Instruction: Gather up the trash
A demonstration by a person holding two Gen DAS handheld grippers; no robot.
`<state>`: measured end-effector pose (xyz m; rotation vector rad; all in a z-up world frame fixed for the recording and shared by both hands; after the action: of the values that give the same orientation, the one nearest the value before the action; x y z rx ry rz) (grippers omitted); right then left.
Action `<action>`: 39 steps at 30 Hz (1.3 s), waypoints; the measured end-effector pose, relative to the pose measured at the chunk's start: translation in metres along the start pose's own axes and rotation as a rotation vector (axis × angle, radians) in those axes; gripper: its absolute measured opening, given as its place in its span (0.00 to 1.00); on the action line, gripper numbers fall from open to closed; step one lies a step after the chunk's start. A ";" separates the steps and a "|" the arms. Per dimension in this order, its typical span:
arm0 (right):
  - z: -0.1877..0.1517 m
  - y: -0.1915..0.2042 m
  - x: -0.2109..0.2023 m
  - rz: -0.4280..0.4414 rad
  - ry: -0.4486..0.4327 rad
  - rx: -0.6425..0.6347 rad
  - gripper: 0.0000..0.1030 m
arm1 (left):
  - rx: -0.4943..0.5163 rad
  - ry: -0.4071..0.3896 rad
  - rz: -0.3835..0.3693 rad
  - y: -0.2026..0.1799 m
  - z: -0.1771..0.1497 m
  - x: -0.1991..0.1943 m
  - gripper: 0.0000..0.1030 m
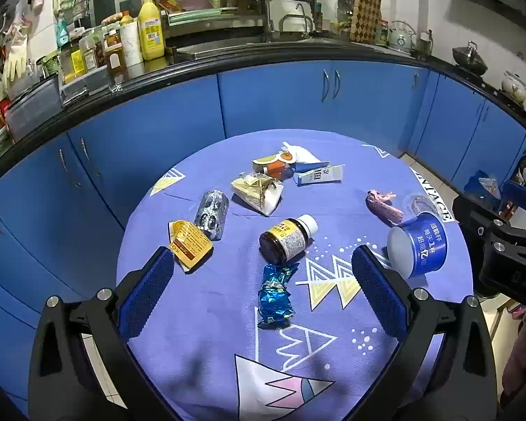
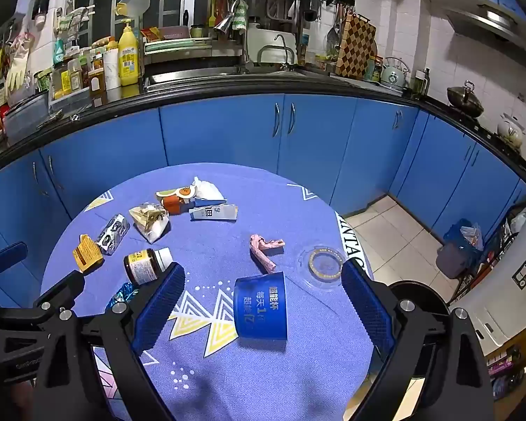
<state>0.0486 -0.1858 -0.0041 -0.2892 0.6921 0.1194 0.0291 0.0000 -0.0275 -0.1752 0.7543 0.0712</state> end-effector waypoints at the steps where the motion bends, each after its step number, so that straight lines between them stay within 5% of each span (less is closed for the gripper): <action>1: 0.000 0.000 0.000 0.002 0.004 -0.001 0.86 | 0.000 0.000 -0.001 0.000 0.000 0.000 0.97; 39: 0.002 0.001 -0.002 0.003 0.002 -0.008 0.86 | 0.002 -0.005 0.002 0.001 0.000 -0.001 0.97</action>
<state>0.0478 -0.1841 -0.0017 -0.2961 0.6938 0.1247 0.0285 0.0011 -0.0273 -0.1723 0.7496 0.0723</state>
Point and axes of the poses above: each gripper's, at about its wrist camera, not at the fingertips, and x roughly the way its jaws point, y to its left, z to its top, the point moved 4 cm from there along x, roughly the way its jaws point, and after that the axes turned 13 degrees about -x, right-handed, at the moved point
